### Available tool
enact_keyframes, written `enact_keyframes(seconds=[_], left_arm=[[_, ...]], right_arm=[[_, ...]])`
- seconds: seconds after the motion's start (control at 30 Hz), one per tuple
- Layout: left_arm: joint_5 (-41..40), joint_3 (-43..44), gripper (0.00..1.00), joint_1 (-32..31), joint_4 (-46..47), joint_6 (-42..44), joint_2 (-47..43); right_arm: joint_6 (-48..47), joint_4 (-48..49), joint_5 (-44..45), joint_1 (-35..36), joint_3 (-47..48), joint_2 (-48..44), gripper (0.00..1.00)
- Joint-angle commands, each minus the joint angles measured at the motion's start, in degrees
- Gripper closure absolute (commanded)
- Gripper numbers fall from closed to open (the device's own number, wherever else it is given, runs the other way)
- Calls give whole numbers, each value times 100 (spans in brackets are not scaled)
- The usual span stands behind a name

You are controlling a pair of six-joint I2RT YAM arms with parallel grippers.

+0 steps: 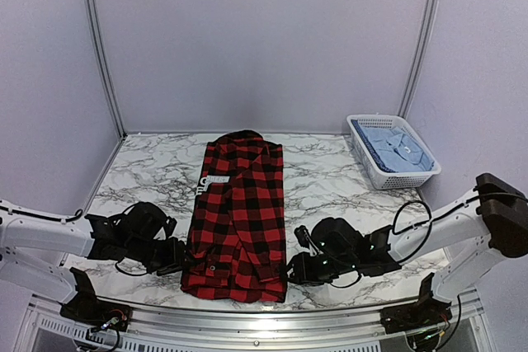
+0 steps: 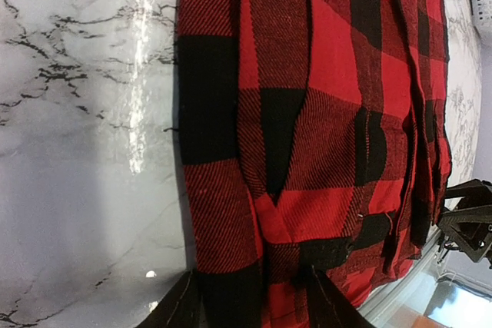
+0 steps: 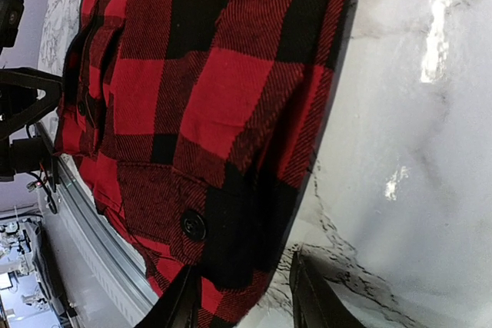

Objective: Fold and stack the long sleeve shirts
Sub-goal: Pick up the rectangle-folded shirt from the center of the board.

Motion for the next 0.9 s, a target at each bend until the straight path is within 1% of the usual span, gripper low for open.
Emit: enact_keyframes(seconds=[0.0, 0.17, 0.4, 0.5, 0.63, 0.87], left_arm=[[128, 14, 53, -6, -490, 78, 317], [169, 31, 58, -36, -642, 6, 382], [314, 164, 59, -69, -649, -30, 482], [369, 176, 62, -84, -617, -87, 508], [482, 167, 66, -113, -486, -227, 431], [625, 197, 79, -116, -234, -482, 285]], right_arm=[[274, 362, -35, 89, -110, 39, 62], [350, 487, -34, 116, -137, 92, 62], [442, 733, -45, 138, -111, 262, 63], [460, 773, -43, 143, -101, 262, 64], [455, 726, 43, 148, -65, 168, 66], [389, 598, 89, 146, 112, 141, 69]])
